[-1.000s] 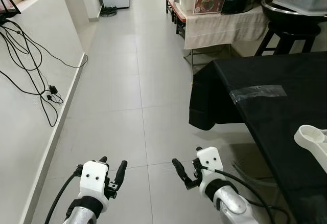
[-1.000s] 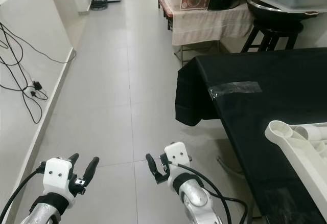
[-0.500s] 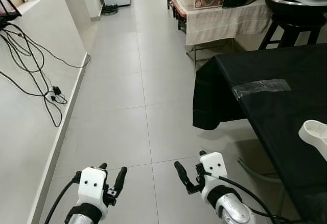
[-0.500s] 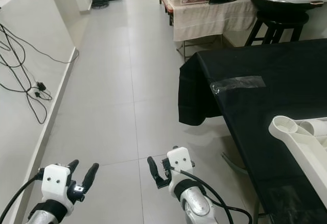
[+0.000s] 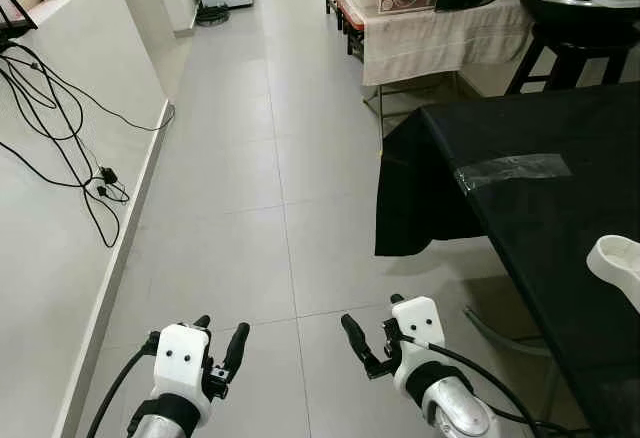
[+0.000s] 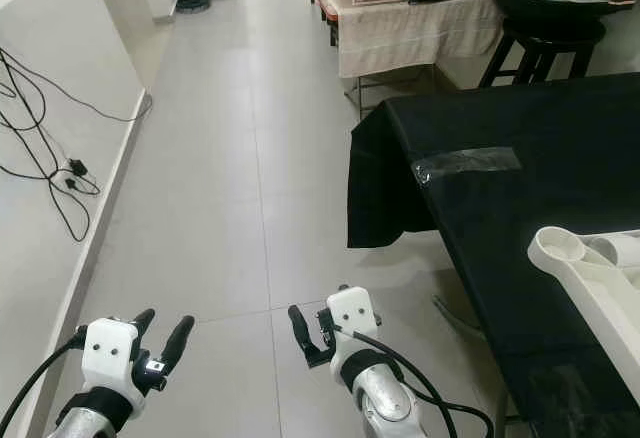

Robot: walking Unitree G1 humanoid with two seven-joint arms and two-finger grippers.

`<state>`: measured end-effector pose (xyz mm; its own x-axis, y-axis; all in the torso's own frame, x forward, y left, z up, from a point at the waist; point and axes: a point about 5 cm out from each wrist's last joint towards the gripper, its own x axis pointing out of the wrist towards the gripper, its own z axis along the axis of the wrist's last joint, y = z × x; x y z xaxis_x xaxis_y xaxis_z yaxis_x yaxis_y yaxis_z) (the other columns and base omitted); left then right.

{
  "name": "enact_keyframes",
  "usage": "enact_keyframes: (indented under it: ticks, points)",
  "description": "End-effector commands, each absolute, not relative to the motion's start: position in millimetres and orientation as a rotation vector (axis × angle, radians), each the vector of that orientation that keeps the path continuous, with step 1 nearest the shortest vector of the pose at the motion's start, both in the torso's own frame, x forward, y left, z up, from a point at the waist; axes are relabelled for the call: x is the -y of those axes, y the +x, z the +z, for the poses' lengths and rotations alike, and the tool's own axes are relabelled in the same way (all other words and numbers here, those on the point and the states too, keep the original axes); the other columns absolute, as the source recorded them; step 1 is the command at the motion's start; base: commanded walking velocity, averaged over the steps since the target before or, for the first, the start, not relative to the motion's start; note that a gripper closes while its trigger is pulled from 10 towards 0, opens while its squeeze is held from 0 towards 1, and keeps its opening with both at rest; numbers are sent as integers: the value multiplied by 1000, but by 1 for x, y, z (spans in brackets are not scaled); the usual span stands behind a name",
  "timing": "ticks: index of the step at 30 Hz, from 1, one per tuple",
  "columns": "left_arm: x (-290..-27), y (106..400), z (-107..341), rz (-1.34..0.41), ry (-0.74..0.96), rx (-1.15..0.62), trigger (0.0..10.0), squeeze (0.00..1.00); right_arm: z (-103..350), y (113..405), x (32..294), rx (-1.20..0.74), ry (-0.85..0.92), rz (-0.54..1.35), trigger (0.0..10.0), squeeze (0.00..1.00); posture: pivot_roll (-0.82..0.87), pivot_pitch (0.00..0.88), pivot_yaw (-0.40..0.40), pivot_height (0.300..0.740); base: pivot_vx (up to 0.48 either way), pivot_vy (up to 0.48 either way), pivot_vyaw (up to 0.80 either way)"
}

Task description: Building children table

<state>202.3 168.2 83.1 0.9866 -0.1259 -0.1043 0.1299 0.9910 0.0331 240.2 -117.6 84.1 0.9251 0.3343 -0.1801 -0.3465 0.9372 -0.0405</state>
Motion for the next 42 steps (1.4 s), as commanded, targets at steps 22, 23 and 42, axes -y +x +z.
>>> enact_keyframes:
  ticks: [22,23,42]
  points:
    - [-170,206,81,-128,46,-125,10000,0,89,244,117,-176,-43,356,10000,0,-65,138,72,740,0,0,0]
    - [-169,209,83,-135,46,-121,10000,0,92,248,118,-168,-37,355,10000,0,-64,139,70,740,0,0,0]
    - [-168,254,109,-93,113,-28,10000,0,118,291,121,-107,-34,365,10000,0,-84,80,38,740,0,0,0]
